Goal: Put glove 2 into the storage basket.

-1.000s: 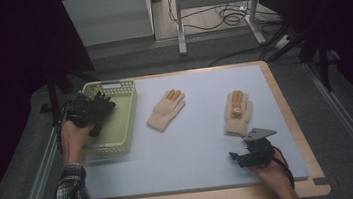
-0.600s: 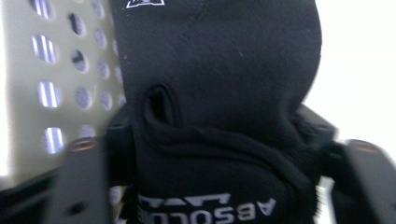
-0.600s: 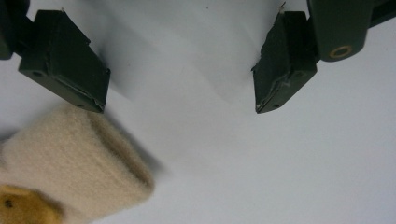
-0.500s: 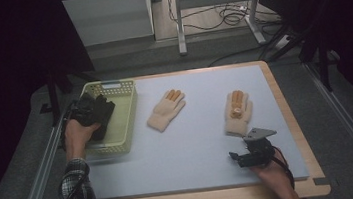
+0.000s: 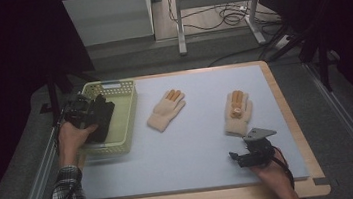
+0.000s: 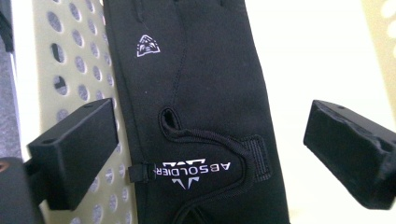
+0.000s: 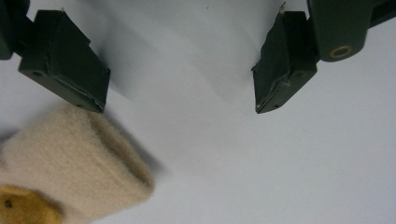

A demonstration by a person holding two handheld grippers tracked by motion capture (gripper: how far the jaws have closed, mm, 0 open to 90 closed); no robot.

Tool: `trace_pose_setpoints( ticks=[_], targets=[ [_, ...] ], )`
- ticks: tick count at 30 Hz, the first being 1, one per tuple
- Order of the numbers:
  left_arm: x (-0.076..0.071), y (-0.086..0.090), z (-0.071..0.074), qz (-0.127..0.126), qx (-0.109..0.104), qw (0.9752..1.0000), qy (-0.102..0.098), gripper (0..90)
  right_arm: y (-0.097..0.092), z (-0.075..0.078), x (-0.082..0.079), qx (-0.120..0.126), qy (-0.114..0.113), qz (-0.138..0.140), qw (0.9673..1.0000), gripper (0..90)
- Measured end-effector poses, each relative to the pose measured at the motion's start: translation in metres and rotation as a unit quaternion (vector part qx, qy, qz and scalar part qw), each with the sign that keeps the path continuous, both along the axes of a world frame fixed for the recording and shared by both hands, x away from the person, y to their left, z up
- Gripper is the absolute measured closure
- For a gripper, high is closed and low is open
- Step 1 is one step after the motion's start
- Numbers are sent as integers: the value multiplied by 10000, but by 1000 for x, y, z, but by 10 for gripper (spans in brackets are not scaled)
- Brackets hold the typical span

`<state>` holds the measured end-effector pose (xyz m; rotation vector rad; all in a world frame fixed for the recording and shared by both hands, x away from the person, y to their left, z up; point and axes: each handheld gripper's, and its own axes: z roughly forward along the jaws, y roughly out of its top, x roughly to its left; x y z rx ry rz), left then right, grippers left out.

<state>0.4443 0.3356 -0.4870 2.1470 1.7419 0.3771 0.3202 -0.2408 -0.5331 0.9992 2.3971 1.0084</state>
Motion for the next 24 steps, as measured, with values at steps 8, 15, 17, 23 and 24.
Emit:
trace_pose_setpoints(
  ticks=[8, 15, 17, 23, 24],
  targets=[
    [10, -12, -12, 23, 881, 9955, 337, 118, 0, 0, 0, 1, -1, 1, 10000, 184],
    [10, -14, -11, 1, 977, 9948, 300, 137, 0, 0, 0, 1, -2, 2, 10000, 184],
    [8, -13, -7, -20, 723, 9972, 212, 131, 0, 0, 0, 1, -2, 2, 10000, 184],
    [2, -12, 5, -192, 141, 9996, -153, 112, 0, 0, 0, 0, -1, 2, 10000, 184],
    [0, -13, 8, -247, 39, 9994, -242, 108, 0, 0, 0, 1, 0, 1, 10000, 184]
  ],
)
